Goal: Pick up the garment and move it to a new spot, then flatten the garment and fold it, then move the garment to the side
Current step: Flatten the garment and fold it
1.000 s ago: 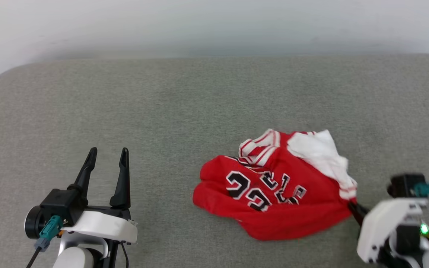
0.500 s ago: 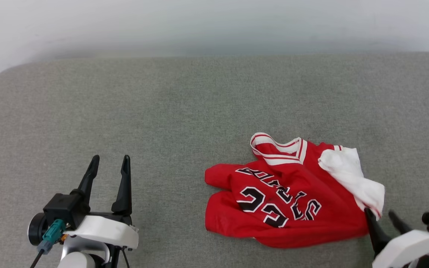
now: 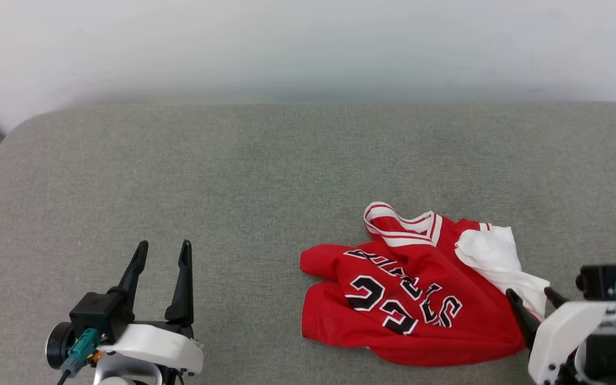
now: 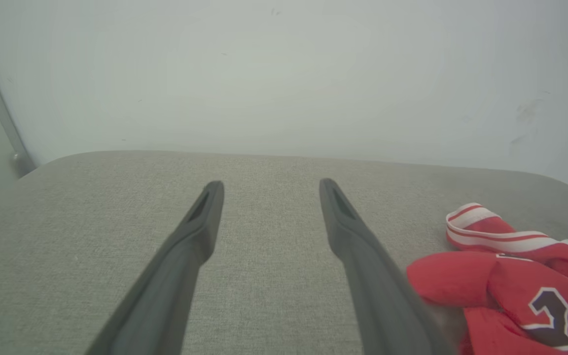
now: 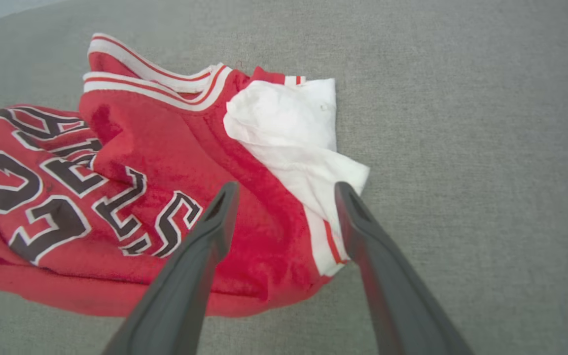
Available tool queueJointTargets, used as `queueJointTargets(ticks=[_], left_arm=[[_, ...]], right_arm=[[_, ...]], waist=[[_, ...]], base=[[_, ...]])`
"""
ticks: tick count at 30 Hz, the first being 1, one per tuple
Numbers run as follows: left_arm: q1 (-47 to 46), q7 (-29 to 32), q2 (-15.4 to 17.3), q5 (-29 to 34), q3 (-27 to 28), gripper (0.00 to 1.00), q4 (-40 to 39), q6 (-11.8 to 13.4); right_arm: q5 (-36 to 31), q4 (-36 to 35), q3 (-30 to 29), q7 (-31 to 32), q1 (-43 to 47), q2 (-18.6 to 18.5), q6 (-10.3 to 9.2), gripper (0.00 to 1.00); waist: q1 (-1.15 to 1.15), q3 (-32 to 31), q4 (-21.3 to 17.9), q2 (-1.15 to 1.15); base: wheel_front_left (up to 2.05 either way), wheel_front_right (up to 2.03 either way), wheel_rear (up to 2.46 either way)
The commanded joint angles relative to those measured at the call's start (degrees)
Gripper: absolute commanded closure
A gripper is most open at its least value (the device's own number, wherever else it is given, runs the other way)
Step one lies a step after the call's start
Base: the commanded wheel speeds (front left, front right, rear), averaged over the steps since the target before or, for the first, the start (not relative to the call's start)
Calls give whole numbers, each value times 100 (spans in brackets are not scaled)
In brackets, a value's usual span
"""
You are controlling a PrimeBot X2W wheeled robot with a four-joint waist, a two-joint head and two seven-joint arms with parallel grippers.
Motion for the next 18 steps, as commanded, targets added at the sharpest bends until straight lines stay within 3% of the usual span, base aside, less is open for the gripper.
queueJointTargets(ticks=[1,10,16,17,18], left_arm=[[-60,8,7,21,-31,0,-41,-19],[-415,-35,-56,24,-166,0,16,-158],[-604,-71,-106,28,-191,0,133,-232],[-615,-76,-112,29,-184,0,149,-242],[-622,-79,-119,31,-175,0,166,-248]], right_arm=[[95,-9,129,334,-244,-197,-2,0],[333,160,859,1592,-1094,-1195,-2,0],[567,446,1312,2101,-1447,-1600,-2,0],[620,459,1341,2156,-1472,-1622,-2,52],[654,457,1364,2186,-1481,-1649,-2,93]], waist=[[0,106,58,0],[0,582,331,0],[0,814,451,0],[0,831,454,0],[0,843,452,0]], base=[[0,0,0],[0,0,0],[0,0,0],[0,0,0],[0,0,0]])
